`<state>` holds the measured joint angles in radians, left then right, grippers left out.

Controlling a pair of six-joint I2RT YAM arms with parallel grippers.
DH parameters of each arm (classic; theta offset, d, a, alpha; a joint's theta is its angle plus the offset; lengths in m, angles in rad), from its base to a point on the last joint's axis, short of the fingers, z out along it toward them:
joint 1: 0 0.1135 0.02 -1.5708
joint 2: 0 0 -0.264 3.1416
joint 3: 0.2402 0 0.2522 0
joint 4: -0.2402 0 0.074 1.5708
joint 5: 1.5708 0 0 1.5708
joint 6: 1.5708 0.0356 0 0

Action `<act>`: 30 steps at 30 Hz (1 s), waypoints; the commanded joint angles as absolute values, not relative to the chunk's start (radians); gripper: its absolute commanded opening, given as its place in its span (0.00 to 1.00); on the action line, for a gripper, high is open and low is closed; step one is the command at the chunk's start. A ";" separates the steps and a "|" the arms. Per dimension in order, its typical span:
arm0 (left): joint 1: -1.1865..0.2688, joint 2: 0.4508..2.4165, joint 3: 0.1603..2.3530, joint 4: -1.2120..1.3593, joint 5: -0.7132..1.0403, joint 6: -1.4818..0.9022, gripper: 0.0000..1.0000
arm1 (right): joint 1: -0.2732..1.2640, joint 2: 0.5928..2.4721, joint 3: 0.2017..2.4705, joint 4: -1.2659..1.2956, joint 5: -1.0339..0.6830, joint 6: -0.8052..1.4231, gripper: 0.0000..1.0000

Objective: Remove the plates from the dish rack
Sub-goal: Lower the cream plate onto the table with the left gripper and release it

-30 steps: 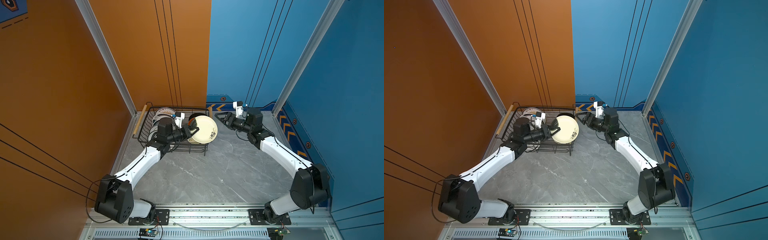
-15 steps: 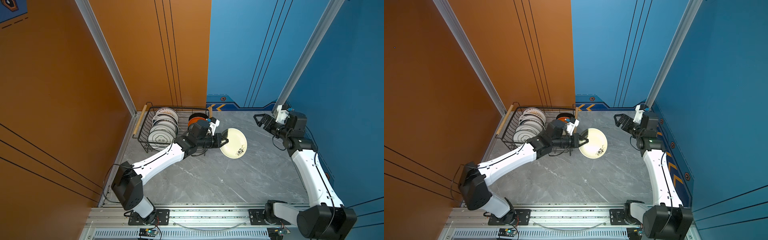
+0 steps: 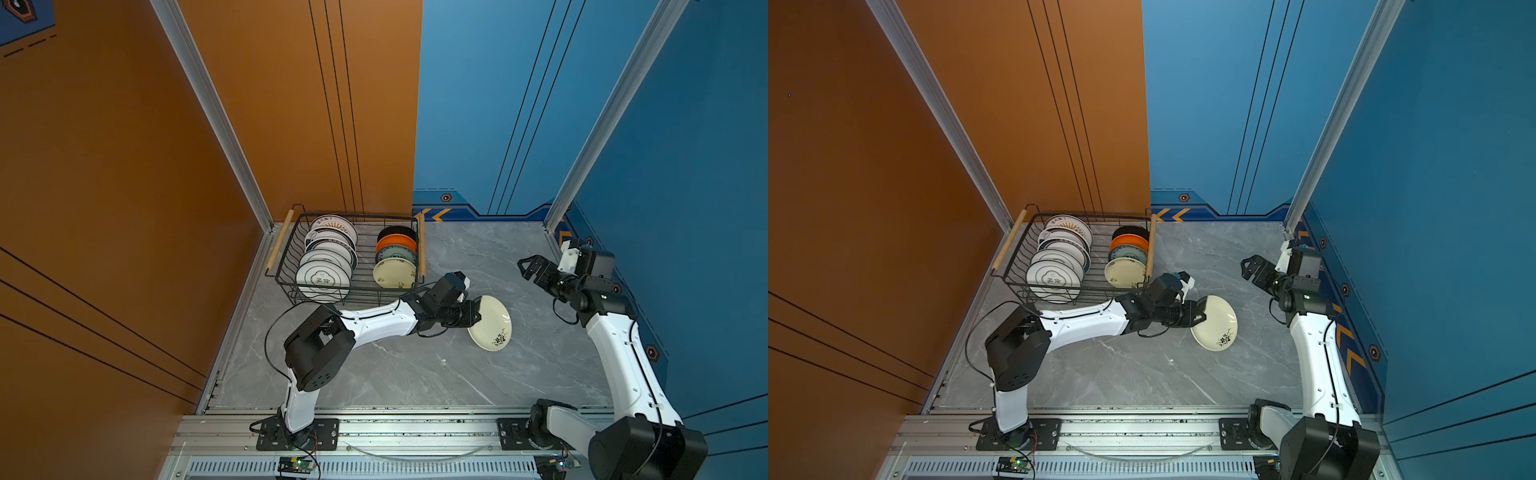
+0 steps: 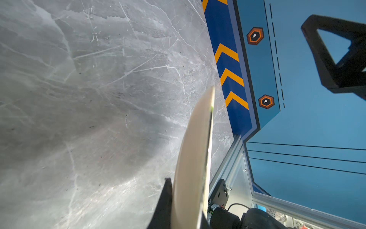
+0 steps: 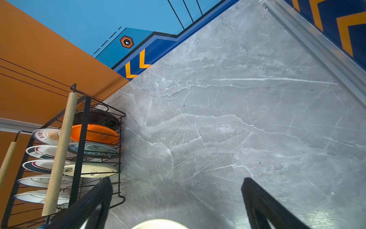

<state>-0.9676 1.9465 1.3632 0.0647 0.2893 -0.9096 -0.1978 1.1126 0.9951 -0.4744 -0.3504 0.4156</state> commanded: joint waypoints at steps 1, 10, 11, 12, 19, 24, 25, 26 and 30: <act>-0.981 1.982 1.363 0.154 0.276 -0.932 0.00 | -0.181 1.081 0.971 -0.505 -0.310 0.392 1.00; -0.999 2.080 1.338 0.278 0.306 -0.961 0.00 | -0.149 1.085 0.950 -0.521 -0.263 0.380 1.00; -1.001 2.082 1.331 0.284 0.304 -0.961 0.00 | -0.150 1.082 0.948 -0.523 -0.258 0.378 1.00; -1.003 2.080 1.324 0.287 0.302 -0.962 0.00 | -0.150 1.079 0.947 -0.524 -0.253 0.375 1.00; -1.021 2.069 1.272 0.289 0.270 -0.961 0.04 | -0.144 1.107 0.957 -0.520 -0.260 0.361 1.00; -1.034 2.086 1.256 0.291 0.260 -0.969 0.09 | -0.134 1.139 0.991 -0.522 -0.272 0.341 1.00; -1.038 2.088 1.251 0.293 0.257 -0.973 0.10 | -0.131 1.145 0.996 -0.521 -0.272 0.339 1.00; -1.040 2.089 1.247 0.297 0.254 -0.975 0.11 | -0.129 1.150 0.998 -0.523 -0.273 0.338 1.00; -1.044 2.097 1.229 0.298 0.242 -0.986 0.17 | -0.117 1.166 1.006 -0.523 -0.278 0.334 1.00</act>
